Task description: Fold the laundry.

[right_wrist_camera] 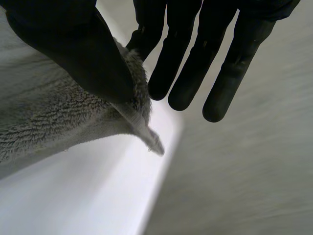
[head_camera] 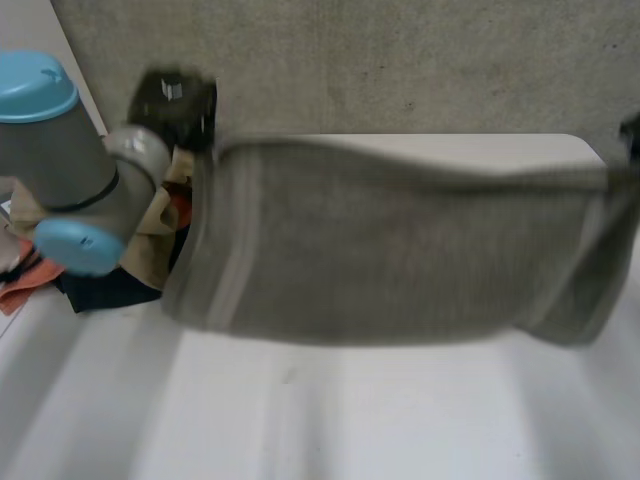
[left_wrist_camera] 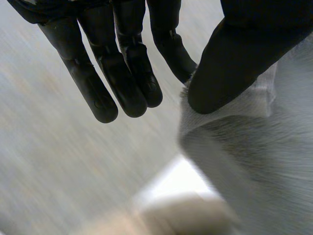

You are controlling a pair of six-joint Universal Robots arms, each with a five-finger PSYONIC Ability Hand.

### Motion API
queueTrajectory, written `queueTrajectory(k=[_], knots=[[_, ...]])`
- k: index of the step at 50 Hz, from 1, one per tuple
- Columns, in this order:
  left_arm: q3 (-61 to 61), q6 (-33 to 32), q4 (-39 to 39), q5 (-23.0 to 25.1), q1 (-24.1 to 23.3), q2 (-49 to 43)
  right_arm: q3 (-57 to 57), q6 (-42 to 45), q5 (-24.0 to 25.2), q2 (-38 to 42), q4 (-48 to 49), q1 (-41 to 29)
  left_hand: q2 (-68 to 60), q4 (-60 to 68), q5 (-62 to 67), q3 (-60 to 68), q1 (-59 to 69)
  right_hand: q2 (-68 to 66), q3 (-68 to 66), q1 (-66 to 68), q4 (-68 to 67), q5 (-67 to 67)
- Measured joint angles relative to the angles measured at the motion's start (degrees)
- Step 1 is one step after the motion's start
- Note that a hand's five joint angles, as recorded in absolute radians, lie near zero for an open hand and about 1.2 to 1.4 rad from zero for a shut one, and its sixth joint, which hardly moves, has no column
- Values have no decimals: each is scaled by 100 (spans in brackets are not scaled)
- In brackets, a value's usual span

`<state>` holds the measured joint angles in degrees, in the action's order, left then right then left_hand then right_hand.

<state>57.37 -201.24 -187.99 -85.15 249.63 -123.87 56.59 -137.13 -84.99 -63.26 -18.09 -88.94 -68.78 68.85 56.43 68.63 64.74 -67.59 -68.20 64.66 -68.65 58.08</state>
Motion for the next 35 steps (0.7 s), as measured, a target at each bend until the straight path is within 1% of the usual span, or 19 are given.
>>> queueTrajectory(k=[3,4,5,7,8,9,12,15,21,31,35], knots=[[-546,3,-1064,-47,-16,-154,-355,-553,-349,43,1298,-175,0,0,0,0,0,0,-1,0,0,0],[-742,28,-1541,-84,-18,-185,-410,-802,-470,-8,1974,-227,0,0,0,0,0,0,-1,0,0,0],[-845,48,-1813,-112,-18,-196,-414,-928,-524,-47,2338,-249,0,0,0,0,0,0,-2,0,0,0],[-975,92,-2161,-166,-13,-204,-367,-1117,-596,-136,2937,-274,0,0,0,0,0,0,-2,0,-1,0],[-1112,161,-2506,-249,-2,-202,-266,-1284,-646,-260,3540,-290,0,0,0,0,0,0,-3,0,0,0],[-1186,215,-2668,-313,8,-203,-181,-1364,-662,-340,3855,-297,0,0,0,0,0,0,-3,0,-1,0],[-1280,340,-2812,-453,33,-218,2,-1455,-653,-464,4234,-325,0,0,0,0,0,0,-3,0,-1,0],[-1247,409,-2762,-531,42,-237,113,-1465,-619,-479,4238,-360,0,0,0,0,0,0,-3,0,-1,0],[-721,462,-2537,-578,41,-267,338,-1421,-434,-215,3712,-440,0,0,0,0,0,0,-4,0,-2,0],[903,405,-2267,-323,-77,-350,863,-1147,-170,716,2717,-473,0,0,34,0,19,-6,-6,0,-5,2],[1449,311,-1951,-274,-155,-428,1093,-948,-144,957,2511,-502,0,0,34,0,19,-7,-6,0,-7,2]])
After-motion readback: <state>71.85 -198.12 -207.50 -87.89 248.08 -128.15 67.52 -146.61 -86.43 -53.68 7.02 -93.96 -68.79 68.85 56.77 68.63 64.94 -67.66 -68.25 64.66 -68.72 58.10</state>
